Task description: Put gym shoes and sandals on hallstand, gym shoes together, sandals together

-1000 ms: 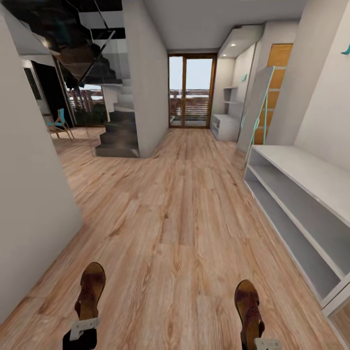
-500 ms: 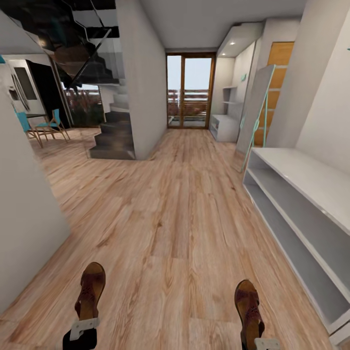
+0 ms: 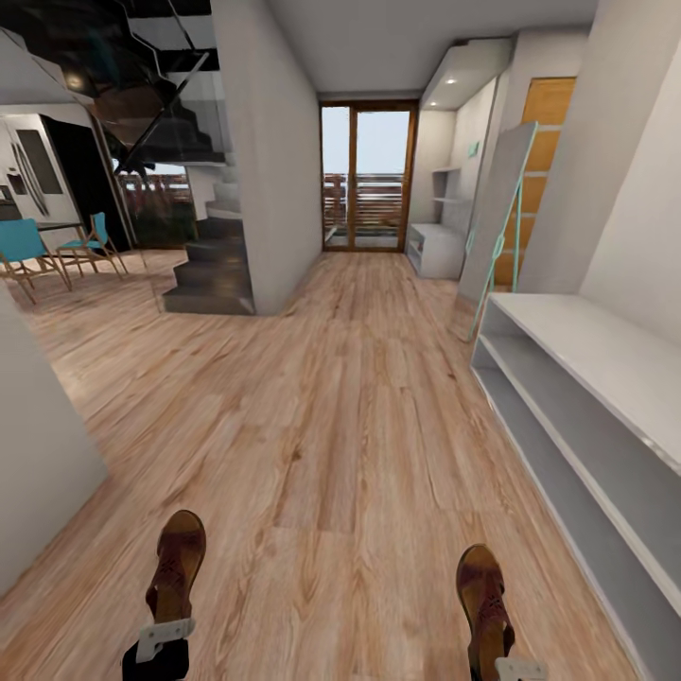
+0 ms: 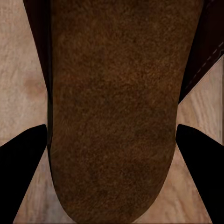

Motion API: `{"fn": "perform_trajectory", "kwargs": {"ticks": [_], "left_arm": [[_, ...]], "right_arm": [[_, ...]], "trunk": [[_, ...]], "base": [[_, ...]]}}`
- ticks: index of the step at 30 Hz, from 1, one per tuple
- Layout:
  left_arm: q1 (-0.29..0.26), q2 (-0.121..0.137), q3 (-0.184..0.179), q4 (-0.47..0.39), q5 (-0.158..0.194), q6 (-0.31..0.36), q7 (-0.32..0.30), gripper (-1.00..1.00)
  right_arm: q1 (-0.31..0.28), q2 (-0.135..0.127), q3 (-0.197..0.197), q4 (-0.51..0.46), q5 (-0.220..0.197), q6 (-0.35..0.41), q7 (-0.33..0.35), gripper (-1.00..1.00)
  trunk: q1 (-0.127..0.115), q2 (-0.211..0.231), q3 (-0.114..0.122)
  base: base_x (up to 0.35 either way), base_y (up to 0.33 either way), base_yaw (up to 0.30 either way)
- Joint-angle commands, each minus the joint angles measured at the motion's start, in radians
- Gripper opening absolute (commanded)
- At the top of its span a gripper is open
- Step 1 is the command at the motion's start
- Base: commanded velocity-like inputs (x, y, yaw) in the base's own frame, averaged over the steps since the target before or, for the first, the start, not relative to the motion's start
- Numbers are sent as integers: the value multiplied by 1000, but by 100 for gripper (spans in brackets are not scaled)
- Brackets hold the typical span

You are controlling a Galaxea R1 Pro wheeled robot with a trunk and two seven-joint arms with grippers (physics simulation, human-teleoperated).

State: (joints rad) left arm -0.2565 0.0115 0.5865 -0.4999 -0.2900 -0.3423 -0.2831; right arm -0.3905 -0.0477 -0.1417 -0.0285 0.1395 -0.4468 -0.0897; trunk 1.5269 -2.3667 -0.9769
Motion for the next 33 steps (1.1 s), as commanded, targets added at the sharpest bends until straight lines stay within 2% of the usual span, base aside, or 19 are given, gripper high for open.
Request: {"fn": "perform_trajectory", "kwargs": {"ticks": [1, 15, 33], "left_arm": [[-1, -1, 9, 0, -10, -4, -7, -100], [-1, -1, 9, 0, -10, -4, -7, -100], [-1, -1, 8, 0, -10, -5, -7, -100]], "right_arm": [[-1, 0, -7, 1, 11, -3, -4, -100], [-1, 0, -7, 1, 11, -3, -4, -100], [-1, 0, -7, 1, 11, -3, -4, -100]], "trunk": [[0, 0, -1], [0, 0, -1], [0, 0, -1]], "base": [[308, -154, 0], [311, -144, 0], [339, -6, 0]]}}
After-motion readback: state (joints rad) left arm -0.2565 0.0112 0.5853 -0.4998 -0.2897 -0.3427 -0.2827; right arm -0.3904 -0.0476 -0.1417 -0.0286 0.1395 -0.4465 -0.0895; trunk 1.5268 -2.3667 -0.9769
